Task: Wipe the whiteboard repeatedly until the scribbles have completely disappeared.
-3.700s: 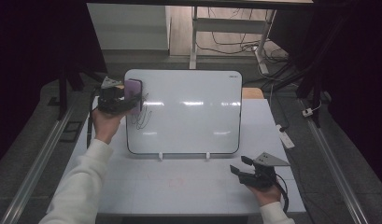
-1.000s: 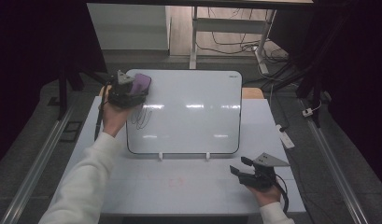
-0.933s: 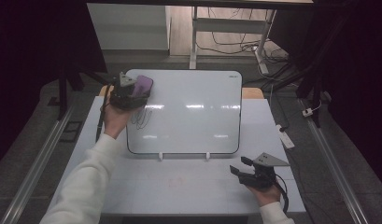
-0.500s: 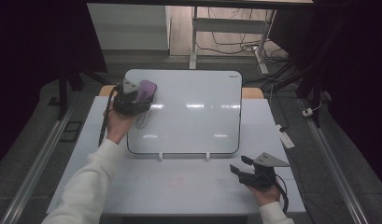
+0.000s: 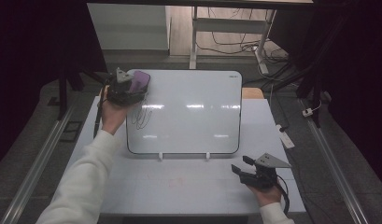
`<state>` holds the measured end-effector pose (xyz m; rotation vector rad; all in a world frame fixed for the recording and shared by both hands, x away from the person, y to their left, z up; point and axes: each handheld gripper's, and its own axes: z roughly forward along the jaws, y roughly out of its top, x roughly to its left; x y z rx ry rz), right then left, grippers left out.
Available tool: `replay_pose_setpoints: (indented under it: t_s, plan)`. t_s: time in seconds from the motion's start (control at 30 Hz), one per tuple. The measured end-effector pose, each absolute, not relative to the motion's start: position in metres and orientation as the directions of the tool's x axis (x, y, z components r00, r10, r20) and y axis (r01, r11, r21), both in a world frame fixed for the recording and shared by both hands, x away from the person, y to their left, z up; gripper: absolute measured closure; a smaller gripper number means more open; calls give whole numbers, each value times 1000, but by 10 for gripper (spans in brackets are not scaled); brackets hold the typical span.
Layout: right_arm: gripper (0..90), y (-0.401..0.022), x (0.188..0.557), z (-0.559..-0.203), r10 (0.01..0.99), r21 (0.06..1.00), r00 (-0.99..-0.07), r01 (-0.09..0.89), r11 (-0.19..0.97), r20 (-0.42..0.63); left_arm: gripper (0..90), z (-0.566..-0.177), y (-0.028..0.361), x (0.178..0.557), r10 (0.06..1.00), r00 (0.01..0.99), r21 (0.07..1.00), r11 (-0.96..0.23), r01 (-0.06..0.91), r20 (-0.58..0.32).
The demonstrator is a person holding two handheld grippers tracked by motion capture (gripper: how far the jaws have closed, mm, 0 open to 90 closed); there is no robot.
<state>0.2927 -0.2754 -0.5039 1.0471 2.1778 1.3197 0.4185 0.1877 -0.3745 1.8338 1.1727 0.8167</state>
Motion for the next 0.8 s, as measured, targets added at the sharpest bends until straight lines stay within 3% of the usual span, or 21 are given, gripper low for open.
replay_pose_setpoints:
  t_s: [0.33, 0.8]
  plan:
    - [365, -273, 294, -505, 757, 871, -652, 397, 290, 45, 410, -408, 154, 394, 886, 445, 865, -322, 386, 131]
    - [364, -271, 294, -505, 755, 869, -654, 396, 295, 41, 410, -446, 145, 364, 866, 475, 863, -353, 362, 155]
